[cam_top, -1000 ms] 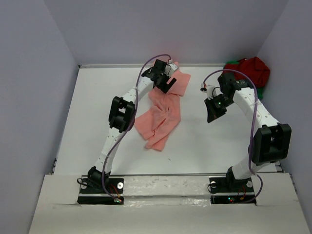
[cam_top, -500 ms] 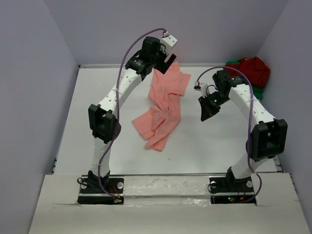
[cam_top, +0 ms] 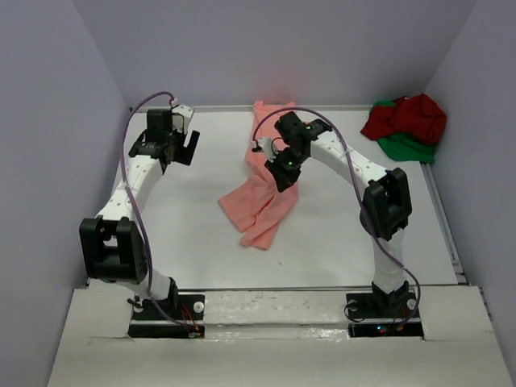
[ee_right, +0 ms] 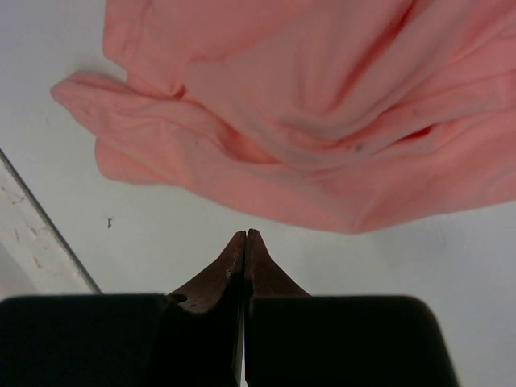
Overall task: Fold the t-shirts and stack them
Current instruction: Rotate the tshirt 90 degrees
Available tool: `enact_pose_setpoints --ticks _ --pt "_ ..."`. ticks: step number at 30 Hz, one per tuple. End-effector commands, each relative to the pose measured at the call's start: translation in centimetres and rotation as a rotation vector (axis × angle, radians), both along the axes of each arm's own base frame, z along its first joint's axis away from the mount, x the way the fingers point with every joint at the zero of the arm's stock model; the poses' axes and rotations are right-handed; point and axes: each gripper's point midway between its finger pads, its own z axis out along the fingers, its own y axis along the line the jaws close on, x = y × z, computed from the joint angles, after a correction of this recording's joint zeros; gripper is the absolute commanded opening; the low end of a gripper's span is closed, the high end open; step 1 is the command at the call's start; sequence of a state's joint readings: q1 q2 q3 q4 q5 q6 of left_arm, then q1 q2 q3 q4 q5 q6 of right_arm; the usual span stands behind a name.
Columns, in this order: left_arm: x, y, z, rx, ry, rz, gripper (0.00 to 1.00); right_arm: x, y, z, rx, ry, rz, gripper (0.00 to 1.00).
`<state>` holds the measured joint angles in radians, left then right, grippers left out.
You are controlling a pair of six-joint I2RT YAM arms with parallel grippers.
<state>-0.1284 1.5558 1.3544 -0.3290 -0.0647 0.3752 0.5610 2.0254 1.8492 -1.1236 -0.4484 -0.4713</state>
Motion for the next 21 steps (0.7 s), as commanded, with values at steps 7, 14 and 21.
enact_pose_setpoints --ticks 7,14,21 --pt "-4.7 7.2 2.6 -0.046 -0.129 0.176 0.99 3.4 8.3 3.5 0.158 -0.245 0.157 0.00" --pt "-6.5 9.0 2.5 -0.067 -0.144 0.235 0.99 2.3 9.6 -1.8 0.121 -0.203 0.316 0.00" --pt "-7.5 9.8 2.4 -0.071 -0.148 0.261 0.99 3.1 11.1 -4.5 0.081 -0.235 0.378 0.00"
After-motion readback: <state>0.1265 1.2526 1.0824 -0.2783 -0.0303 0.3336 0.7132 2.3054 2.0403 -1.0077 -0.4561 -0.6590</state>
